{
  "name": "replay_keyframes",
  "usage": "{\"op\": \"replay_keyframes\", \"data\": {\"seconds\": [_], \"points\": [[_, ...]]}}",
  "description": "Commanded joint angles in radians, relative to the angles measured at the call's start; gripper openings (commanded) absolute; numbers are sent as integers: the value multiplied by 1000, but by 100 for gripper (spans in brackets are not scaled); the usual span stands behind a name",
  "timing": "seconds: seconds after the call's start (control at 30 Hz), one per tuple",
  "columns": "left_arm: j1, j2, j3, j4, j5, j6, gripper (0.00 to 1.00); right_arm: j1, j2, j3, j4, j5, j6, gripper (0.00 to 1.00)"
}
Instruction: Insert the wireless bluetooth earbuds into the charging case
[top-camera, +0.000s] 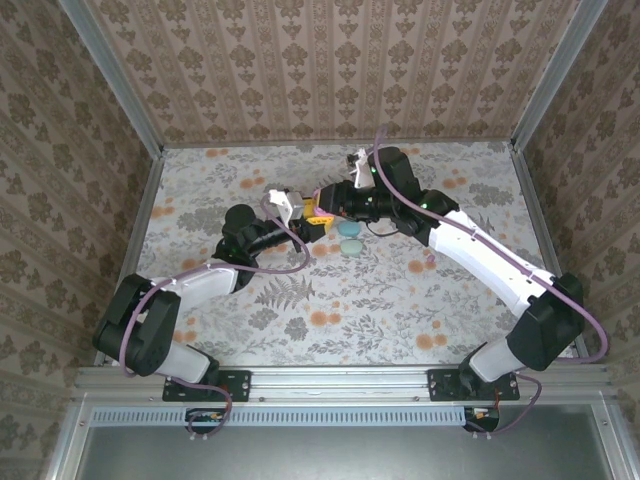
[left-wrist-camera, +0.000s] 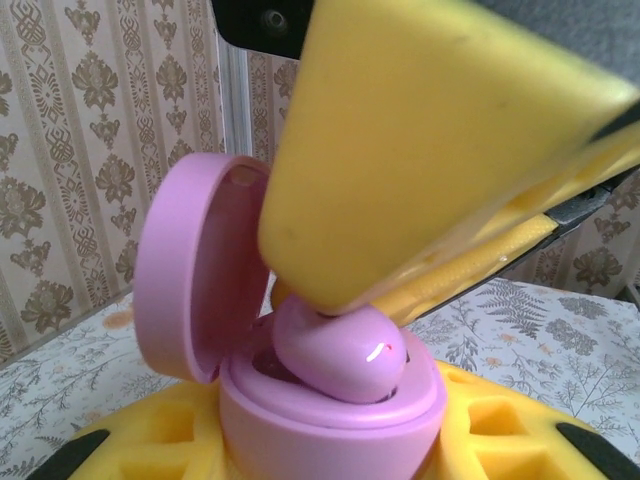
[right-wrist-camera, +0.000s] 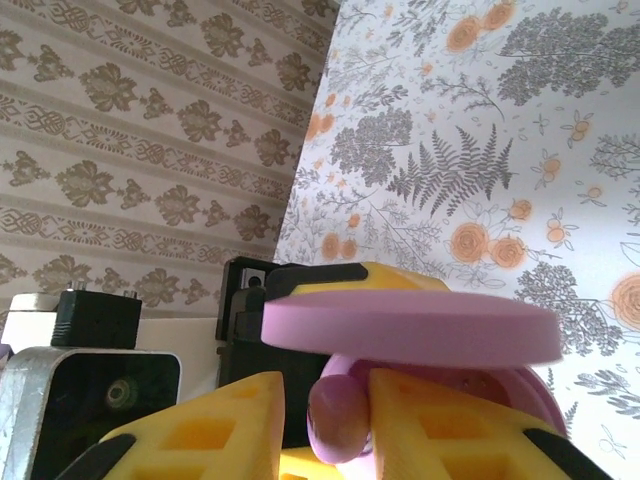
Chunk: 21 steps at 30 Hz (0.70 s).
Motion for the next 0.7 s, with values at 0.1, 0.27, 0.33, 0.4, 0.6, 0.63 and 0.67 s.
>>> {"op": "replay_keyframes", "data": {"seconds": [0.1, 0.27, 0.33, 0.4, 0.6, 0.63, 0.67], "points": [[3, -13, 31, 73, -10, 11, 23, 3, -51, 7, -93, 54, -19, 37], [3, -13, 30, 74, -10, 11, 23, 3, -74, 8, -90, 47, -34, 39], [4, -16, 27, 74, -12, 12, 23, 3, -114, 4, -84, 37, -64, 40], [4, -27, 21, 64, -20, 20, 22, 2, -177, -10, -107, 93, -117, 40], [1, -71, 0, 28, -34, 38, 22, -169, -301, -130, -293, 265, -243, 40], [1, -76, -3, 29, -36, 39, 23, -239, -300, -172, -308, 241, -244, 40], [1, -81, -6, 27, -36, 38, 22, -300, -294, -211, -312, 212, -250, 40]]}}
